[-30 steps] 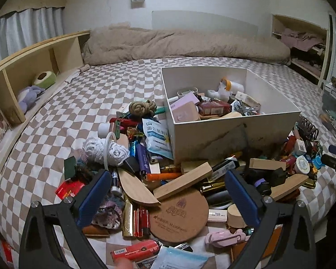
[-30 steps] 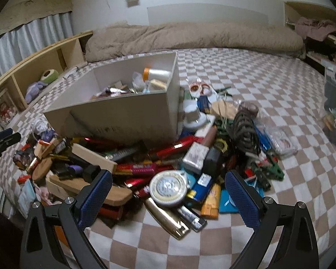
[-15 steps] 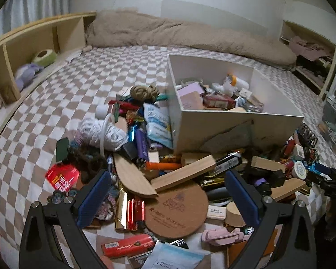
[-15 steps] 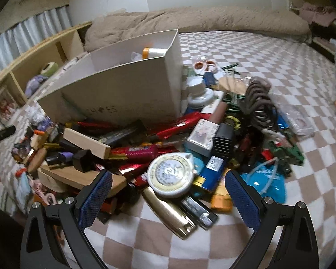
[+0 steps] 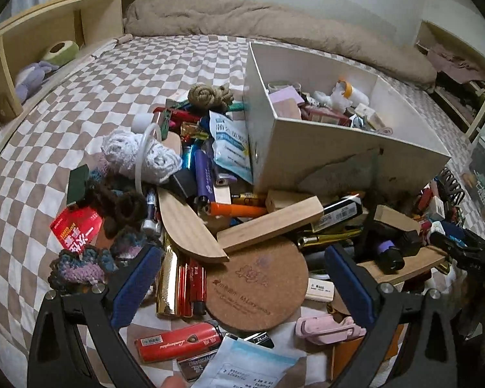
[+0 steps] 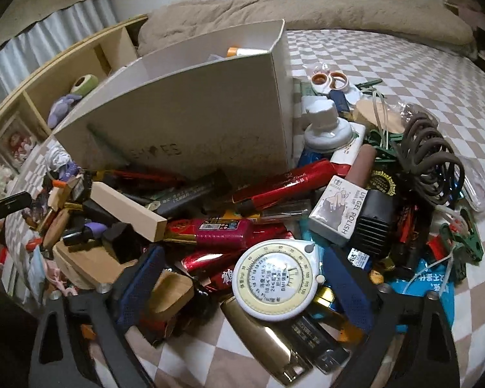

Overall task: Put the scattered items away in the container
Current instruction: 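Move both tools down over the pile of items beside the box, then grasp the round tape measure with the right tool while the left tool grasps the light wooden bar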

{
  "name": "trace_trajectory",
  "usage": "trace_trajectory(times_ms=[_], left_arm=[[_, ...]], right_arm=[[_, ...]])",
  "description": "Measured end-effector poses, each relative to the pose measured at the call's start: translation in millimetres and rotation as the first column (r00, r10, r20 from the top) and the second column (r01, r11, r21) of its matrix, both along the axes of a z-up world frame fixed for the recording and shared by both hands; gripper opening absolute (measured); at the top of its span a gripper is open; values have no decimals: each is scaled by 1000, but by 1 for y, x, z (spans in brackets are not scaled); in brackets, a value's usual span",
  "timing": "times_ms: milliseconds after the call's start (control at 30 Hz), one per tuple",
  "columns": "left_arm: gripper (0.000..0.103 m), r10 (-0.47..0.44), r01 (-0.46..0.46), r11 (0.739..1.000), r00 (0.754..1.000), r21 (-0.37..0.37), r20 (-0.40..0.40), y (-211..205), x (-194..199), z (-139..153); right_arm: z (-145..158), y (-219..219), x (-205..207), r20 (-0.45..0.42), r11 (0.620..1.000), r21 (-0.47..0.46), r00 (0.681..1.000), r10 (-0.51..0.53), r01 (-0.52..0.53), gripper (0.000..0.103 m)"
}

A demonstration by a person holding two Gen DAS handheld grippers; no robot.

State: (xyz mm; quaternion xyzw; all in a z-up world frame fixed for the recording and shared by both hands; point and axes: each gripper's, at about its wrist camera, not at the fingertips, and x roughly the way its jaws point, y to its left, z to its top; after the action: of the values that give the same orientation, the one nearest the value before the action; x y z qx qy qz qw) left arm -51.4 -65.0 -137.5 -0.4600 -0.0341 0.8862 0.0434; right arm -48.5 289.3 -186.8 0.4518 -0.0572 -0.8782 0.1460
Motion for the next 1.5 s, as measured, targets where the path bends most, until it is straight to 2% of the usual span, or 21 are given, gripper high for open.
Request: trace_trajectory(times_ms=[67, 367, 400, 467, 633, 767, 900, 1067, 1367, 1500], left_arm=[[102, -3, 3, 1000, 1000, 11, 11, 0, -1, -2], [102, 24, -25, 999, 999, 46, 27, -12, -2, -3], [102, 27, -28, 998, 999, 48, 30, -13, -1, -3], [102, 31, -33, 998, 999, 54, 37, -15, -2, -5], [102, 42, -44, 998, 998, 53, 45, -18, -3, -8], [102, 47, -50, 998, 997, 40, 55, -18, -5, -13], [102, 38, -44, 996, 996, 79, 76, -20, -7, -18], [102, -36, 25, 989, 997, 145, 74, -7, -6, -20], [102, -177, 151, 941, 982, 304, 60, 21, -17, -26], [102, -165, 140, 944, 985, 300, 59, 23, -25, -30]], right_arm=[[-3, 1, -1, 12, 1000, 10, 1000, -6, 6, 83], [-4, 4, 11, 9, 996, 87, 1000, -15, 14, 81], [-4, 3, 12, 7, 994, 105, 1000, -13, 12, 79], [-5, 1, 13, 2, 988, 155, 1000, -17, 17, 66], [-4, 4, 16, -4, 981, 190, 999, -37, 37, 57], [1, 7, 21, 12, 983, 174, 998, -66, 63, 57], [8, 13, 29, 15, 987, 133, 996, -92, 89, 57], [15, 19, 31, 25, 992, 69, 994, -108, 106, 57], [20, 16, 30, 35, 996, 23, 995, -93, 92, 57], [20, 15, 30, 35, 996, 16, 995, -93, 92, 57]])
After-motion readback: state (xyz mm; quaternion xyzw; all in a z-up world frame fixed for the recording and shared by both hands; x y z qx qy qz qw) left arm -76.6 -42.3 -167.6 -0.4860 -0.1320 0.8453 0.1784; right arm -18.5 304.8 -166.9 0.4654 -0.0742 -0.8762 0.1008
